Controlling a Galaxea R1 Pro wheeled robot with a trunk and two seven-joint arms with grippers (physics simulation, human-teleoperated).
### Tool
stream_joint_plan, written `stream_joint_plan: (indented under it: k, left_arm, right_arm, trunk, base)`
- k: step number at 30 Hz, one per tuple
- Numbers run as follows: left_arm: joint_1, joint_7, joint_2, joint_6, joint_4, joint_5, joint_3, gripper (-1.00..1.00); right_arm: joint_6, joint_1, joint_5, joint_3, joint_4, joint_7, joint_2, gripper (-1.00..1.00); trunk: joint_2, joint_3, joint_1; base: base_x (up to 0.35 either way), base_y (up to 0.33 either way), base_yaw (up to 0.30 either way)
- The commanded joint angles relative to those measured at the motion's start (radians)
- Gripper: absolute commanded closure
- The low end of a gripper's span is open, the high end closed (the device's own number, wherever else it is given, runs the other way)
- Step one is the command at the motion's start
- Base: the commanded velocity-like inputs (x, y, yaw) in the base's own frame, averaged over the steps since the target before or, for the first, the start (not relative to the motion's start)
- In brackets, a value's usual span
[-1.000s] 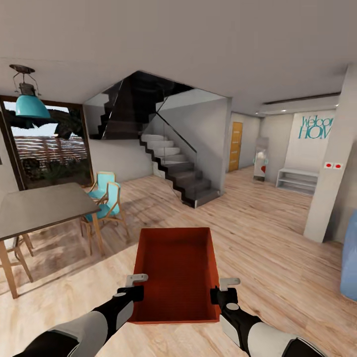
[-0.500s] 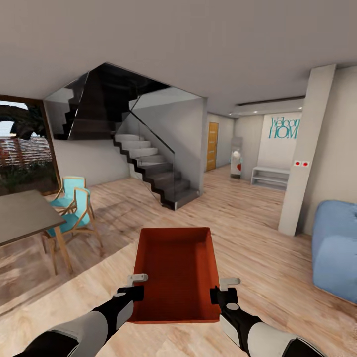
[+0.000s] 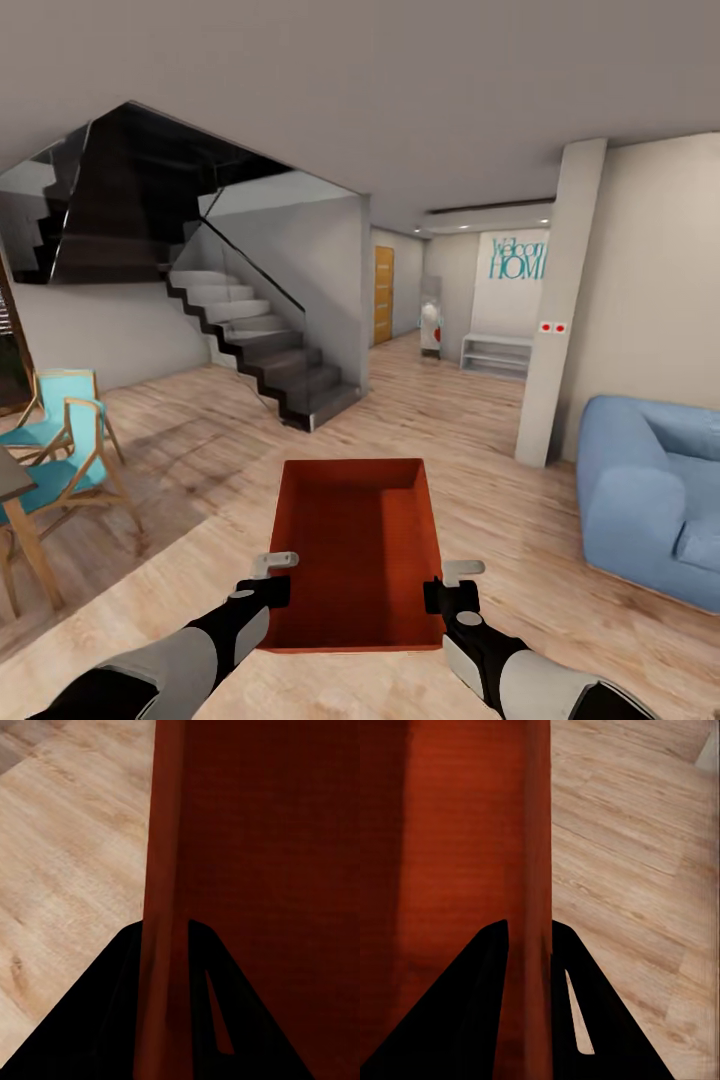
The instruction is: Move the two storage containers from the living room to the garage. In the garage, place one container on the floor and stack the other container on top of it (either order is fine).
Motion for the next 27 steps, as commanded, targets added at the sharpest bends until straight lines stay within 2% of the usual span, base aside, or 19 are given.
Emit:
stream_joint_plan:
  k: [1, 22, 27]
  left_arm:
    - [-0.002, 0.082, 0.003, -0.014, -0.003, -0.002, 0.064, 1.00]
    - [-0.002, 0.082, 0.003, -0.012, -0.003, -0.001, 0.064, 1.00]
    - [-0.002, 0.082, 0.003, -0.013, -0.003, -0.002, 0.064, 1.00]
  right_arm:
    - [0.002, 0.000, -0.012, 0.016, 0.000, 0.011, 0.000, 1.00]
    - [0.002, 0.000, -0.012, 0.016, 0.000, 0.012, 0.000, 1.00]
    - [0.005, 0.000, -0.012, 0.016, 0.000, 0.013, 0.000, 1.00]
  trunk:
    - [-0.001, -0.002, 0.001]
    - [-0.001, -0.002, 0.001]
    - [-0.001, -0.002, 0.001]
  base:
    - [0.326, 0.000, -0.286]
    - [0.326, 0.000, -0.283]
    - [0.326, 0.000, -0.061]
